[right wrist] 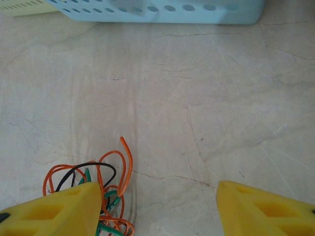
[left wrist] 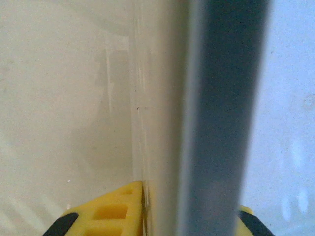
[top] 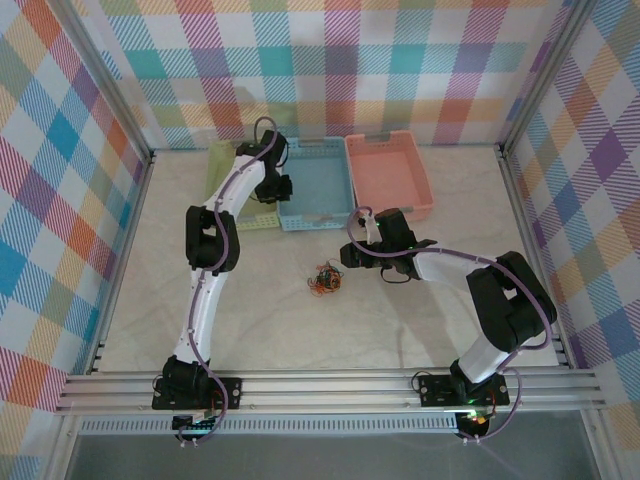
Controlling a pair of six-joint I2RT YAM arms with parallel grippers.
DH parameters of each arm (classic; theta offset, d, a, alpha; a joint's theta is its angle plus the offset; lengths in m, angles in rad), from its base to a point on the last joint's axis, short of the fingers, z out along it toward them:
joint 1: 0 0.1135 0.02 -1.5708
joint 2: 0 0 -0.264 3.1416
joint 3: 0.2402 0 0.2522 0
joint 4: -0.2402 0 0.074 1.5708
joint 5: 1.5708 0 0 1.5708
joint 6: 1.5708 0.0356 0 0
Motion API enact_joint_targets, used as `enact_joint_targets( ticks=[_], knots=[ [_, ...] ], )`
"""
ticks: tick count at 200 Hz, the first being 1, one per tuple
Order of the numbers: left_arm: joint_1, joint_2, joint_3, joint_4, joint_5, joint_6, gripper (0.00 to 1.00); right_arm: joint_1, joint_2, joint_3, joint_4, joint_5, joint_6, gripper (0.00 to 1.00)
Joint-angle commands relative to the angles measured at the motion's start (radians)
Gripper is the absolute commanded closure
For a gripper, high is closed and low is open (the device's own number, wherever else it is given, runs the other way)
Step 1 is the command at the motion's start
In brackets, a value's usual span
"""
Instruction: Untangle the cables
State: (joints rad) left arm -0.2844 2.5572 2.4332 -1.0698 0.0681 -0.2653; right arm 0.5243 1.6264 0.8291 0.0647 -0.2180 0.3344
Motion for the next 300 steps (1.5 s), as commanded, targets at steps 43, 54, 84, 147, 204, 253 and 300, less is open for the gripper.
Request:
enact_joint_targets(
  ticks=[43,54,84,147,204,253,300],
  knots=[
    [-0.054,-0.024,0.045,-0.002,0.047,0.003,0.54,0.007,-0.007,0.015,0.007,0.001,-0.009,0.38],
    [-0.058,-0.041,0.038,0.002,0.024,0.000,0.47,0.008,-0.010,0.010,0.017,-0.003,-0.008,0.38],
    [-0.059,-0.096,0.007,0.017,-0.010,-0.025,0.40,0.008,-0.014,0.006,0.021,-0.002,-0.008,0.38],
    [-0.059,-0.555,-0.526,0.326,-0.065,-0.112,0.38,0.020,-0.018,0.000,0.051,-0.034,-0.020,0.40],
    [-0.087,-0.975,-1.182,0.611,0.171,-0.239,0.37,0.027,-0.004,0.009,0.056,-0.058,-0.026,0.50],
    [-0.166,-1.074,-1.423,0.701,0.250,-0.303,0.38,0.031,0.022,0.019,0.072,-0.087,-0.021,0.55],
    [-0.207,-0.992,-1.432,0.708,0.309,-0.302,0.43,0.039,0.056,0.032,0.088,-0.102,-0.016,0.61]
  ],
)
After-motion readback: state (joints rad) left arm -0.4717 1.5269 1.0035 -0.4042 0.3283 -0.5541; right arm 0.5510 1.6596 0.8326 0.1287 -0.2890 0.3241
